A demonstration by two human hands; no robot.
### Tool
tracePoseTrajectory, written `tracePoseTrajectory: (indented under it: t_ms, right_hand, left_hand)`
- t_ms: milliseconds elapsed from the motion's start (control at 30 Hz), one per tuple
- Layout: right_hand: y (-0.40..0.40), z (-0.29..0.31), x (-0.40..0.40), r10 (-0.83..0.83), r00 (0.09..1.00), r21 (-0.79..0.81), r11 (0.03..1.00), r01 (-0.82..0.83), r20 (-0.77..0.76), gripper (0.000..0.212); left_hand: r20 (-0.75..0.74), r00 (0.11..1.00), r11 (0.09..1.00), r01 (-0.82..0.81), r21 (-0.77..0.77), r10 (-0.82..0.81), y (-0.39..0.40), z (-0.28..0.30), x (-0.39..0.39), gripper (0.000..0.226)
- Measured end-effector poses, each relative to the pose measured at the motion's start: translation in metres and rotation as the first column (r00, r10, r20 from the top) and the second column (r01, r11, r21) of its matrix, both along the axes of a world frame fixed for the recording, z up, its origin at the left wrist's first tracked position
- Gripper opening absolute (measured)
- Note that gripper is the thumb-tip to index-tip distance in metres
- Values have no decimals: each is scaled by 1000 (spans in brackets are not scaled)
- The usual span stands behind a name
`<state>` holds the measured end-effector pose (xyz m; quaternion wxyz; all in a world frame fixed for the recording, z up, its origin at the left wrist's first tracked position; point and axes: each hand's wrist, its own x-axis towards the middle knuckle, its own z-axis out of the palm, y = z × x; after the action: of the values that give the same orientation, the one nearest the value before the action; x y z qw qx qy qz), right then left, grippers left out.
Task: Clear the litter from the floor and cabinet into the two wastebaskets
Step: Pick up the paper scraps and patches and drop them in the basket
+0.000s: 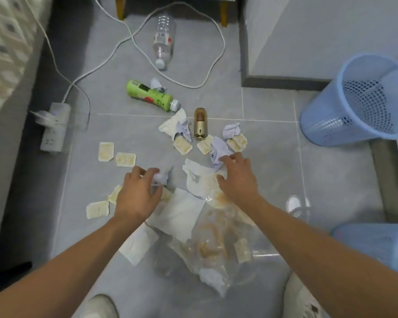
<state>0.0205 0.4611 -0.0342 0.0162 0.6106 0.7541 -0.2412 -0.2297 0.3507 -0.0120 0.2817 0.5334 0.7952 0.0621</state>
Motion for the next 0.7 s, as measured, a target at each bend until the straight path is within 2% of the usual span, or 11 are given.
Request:
tracePoseTrajectory:
  t_ms: [67, 167, 267, 333, 433, 533, 700]
  right_hand:
    - [22, -25, -8, 43, 999, 19, 999, -43, 21, 60]
    - [46, -51, -19, 98, 993, 5, 995, -98, 65, 74]
    - [57, -66, -23, 141, 983, 1, 990, -142, 115, 69]
    - [59, -71, -24, 136, 987, 34, 990, -139, 82, 58]
    - [58, -72, -23, 122, 992, 112, 986, -122, 11, 39]
    - [53, -62, -15, 88, 995, 127, 989, -82, -46, 30]
    - [16, 1, 8, -57, 975, 110, 990, 82, -213, 25]
  left_hand:
    - [-42, 999, 999, 8, -40, -10, 10, -31, -5, 49]
    - [-17, 999, 992, 38, -118, -40, 13, -68, -8, 49]
    - [-32, 993, 988, 114, -107, -118, 9, -89, -8, 43]
    - [-5, 994, 992, 109, -66, -109, 8, -94, -7, 38]
    - [13, 1000, 999, 22, -28, -22, 7, -87, -3, 33]
    - [16, 999, 999, -38, 38, 37, 4, -63, 3, 31]
    - [27, 999, 999, 27, 46, -28, 3, 5, 26, 36]
